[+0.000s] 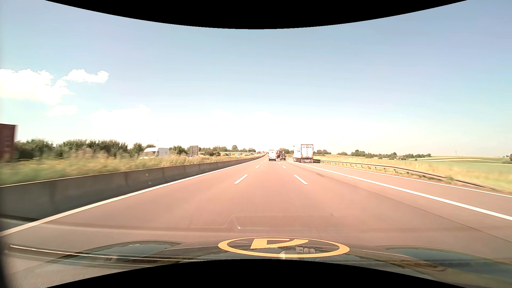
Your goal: Follow the waypoints while adhering to traffic rules and regulations
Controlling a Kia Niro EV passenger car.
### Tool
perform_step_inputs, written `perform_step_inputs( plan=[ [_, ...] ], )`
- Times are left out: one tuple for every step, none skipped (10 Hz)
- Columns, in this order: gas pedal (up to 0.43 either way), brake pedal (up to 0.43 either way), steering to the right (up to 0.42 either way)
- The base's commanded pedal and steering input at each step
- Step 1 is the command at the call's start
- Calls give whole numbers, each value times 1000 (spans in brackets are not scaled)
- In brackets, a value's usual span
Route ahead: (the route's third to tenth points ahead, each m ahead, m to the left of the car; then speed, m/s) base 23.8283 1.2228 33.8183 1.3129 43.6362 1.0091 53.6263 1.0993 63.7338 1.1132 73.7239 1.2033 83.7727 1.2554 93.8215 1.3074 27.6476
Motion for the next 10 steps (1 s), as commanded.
perform_step_inputs(
  plan=[
    [220,0,-2],
    [228,0,-2],
    [228,0,-2],
    [228,0,-2],
    [228,0,-2],
    [240,0,-2],
    [240,0,-2],
    [240,0,-2],
    [240,0,-2],
    [240,0,-2]
  ],
)
